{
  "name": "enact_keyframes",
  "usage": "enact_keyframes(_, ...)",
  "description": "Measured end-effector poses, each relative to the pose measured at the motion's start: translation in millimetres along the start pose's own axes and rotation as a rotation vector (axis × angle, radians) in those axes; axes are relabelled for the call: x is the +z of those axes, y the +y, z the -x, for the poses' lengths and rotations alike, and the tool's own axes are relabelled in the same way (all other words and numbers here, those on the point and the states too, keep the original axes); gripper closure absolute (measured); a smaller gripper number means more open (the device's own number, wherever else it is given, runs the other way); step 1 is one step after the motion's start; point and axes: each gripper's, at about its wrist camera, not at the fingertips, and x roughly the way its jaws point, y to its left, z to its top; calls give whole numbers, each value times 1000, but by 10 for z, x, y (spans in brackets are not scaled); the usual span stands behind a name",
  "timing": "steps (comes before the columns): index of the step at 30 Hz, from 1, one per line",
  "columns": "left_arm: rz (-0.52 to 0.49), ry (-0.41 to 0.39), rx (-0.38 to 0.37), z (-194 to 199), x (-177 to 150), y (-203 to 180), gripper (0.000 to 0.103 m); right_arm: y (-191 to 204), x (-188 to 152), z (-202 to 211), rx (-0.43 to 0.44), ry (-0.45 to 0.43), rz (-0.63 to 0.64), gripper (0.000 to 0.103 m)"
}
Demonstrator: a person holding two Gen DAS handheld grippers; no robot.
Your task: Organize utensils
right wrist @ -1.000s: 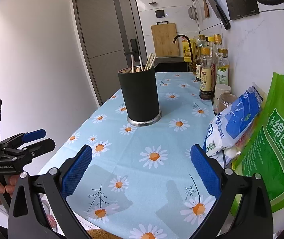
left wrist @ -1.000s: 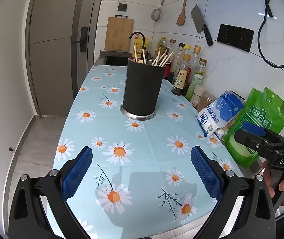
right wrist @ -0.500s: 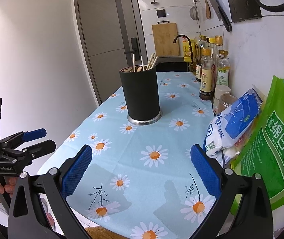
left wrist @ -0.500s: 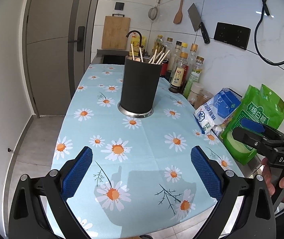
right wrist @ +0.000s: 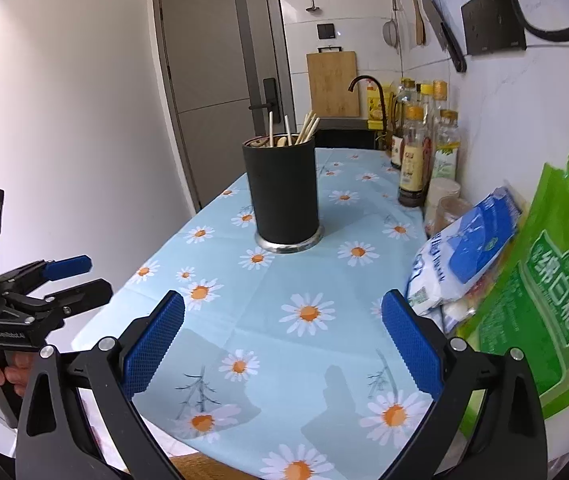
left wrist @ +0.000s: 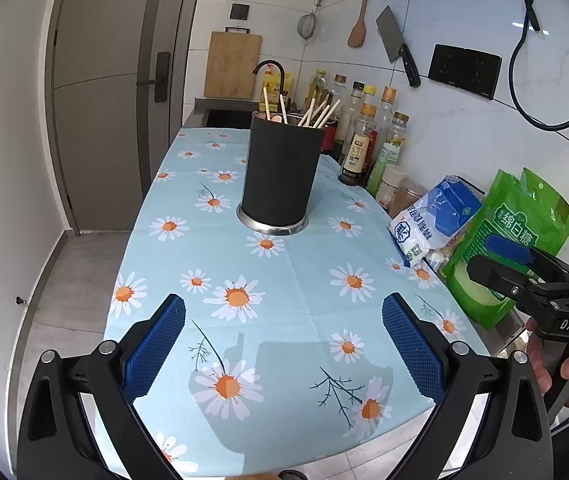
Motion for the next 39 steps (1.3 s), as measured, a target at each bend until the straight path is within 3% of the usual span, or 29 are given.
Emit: enact_keyframes(39, -4, 10, -1, 68, -33, -172, 7, -98, -113, 53, 2, 17, -20, 5)
